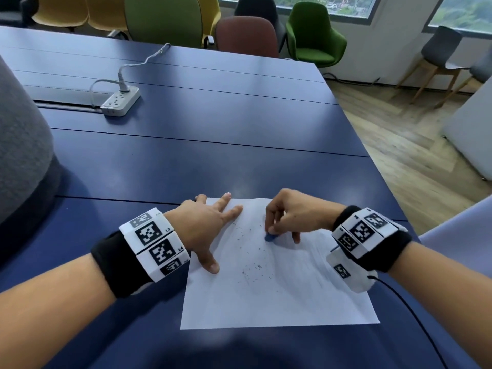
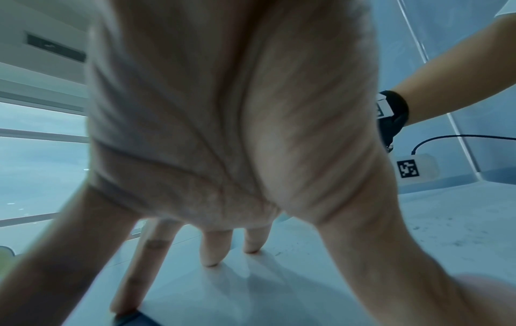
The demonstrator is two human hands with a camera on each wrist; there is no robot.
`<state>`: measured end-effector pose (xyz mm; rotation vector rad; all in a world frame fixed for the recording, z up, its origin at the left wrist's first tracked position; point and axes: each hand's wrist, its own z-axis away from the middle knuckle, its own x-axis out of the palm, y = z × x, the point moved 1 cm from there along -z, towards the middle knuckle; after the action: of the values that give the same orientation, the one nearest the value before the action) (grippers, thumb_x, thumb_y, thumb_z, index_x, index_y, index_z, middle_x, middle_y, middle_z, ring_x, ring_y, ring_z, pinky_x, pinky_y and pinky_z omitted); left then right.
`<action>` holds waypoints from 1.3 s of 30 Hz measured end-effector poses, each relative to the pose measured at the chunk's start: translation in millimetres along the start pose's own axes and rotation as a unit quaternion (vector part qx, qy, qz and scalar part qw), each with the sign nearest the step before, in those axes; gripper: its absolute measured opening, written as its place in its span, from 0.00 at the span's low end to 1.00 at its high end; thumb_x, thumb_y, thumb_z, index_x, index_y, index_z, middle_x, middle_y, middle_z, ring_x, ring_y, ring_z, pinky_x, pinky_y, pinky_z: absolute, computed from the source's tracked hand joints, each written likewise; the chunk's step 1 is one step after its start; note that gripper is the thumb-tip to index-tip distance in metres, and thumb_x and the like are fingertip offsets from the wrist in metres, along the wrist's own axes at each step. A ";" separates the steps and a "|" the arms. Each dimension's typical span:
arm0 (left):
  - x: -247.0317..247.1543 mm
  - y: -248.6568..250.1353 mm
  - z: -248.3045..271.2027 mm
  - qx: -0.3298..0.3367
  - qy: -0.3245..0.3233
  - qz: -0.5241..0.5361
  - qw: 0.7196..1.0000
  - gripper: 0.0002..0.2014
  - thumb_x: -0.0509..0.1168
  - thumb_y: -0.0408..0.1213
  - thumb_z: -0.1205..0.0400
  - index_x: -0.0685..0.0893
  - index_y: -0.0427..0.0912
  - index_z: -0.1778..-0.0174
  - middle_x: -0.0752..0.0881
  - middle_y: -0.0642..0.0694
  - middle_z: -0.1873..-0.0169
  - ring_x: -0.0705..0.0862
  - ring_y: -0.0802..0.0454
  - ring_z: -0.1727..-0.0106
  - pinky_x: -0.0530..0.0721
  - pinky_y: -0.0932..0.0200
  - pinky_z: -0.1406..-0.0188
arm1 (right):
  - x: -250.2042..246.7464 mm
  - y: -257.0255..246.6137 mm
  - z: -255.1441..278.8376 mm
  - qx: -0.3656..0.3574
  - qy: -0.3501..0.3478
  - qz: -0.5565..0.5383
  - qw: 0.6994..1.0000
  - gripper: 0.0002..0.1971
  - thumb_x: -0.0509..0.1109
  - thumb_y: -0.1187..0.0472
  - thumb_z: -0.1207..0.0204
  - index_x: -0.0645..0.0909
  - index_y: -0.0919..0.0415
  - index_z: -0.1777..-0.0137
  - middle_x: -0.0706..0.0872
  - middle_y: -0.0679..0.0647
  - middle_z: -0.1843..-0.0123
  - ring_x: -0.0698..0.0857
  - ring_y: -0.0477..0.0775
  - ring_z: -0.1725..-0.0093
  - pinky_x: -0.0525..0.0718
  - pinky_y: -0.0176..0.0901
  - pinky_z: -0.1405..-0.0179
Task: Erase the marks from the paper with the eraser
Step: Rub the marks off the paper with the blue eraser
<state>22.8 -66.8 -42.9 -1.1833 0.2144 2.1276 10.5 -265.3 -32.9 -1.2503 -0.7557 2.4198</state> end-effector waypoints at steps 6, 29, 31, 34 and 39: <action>0.7 -0.5 1.2 -0.001 0.001 -0.001 1.000 0.65 0.78 0.63 0.34 0.34 0.57 0.15 0.34 0.50 0.15 0.58 0.33 0.19 0.75 0.49 0.42 | 13.1 -4.2 18.5 -0.023 -0.084 0.069 0.994 0.06 0.69 0.68 0.29 0.87 0.60 0.61 0.91 0.54 0.61 0.82 0.52 0.76 0.83 0.40 0.74; 0.0 -3.1 5.7 0.014 0.008 0.014 1.000 0.64 0.78 0.64 0.34 0.37 0.58 0.15 0.37 0.53 0.14 0.58 0.34 0.19 0.75 0.45 0.34 | 38.0 32.8 70.1 -0.032 0.142 0.047 0.988 0.02 0.74 0.60 0.24 0.86 0.53 0.52 0.83 0.43 0.61 0.81 0.41 0.64 0.80 0.31 0.62; 1.3 -5.6 5.1 0.020 0.006 0.024 1.000 0.64 0.77 0.64 0.34 0.37 0.58 0.15 0.35 0.53 0.15 0.57 0.34 0.19 0.75 0.43 0.32 | 43.7 45.1 90.8 -0.030 0.200 0.056 0.978 0.04 0.73 0.59 0.23 0.84 0.48 0.56 0.82 0.41 0.55 0.83 0.41 0.56 0.81 0.34 0.54; 5.0 -10.3 5.2 0.025 -0.011 0.042 0.999 0.64 0.76 0.66 0.34 0.35 0.59 0.15 0.31 0.55 0.16 0.51 0.35 0.16 0.72 0.41 0.28 | 61.3 60.1 119.5 -0.009 0.230 0.056 0.972 0.08 0.72 0.60 0.22 0.80 0.44 0.58 0.81 0.35 0.49 0.82 0.39 0.47 0.79 0.31 0.48; 13.4 -17.9 20.7 -0.009 -0.036 0.060 0.997 0.62 0.73 0.66 0.30 0.34 0.54 0.15 0.27 0.54 0.18 0.39 0.43 0.14 0.65 0.40 0.21 | 84.7 68.5 138.6 0.001 0.241 -0.011 0.970 0.20 0.67 0.64 0.19 0.74 0.44 0.31 0.76 0.24 0.42 0.78 0.27 0.41 0.73 0.17 0.46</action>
<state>15.2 -37.6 -38.6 -1.1260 0.2401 2.2773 -153.9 -321.8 -62.0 -1.7230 -0.6131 1.9682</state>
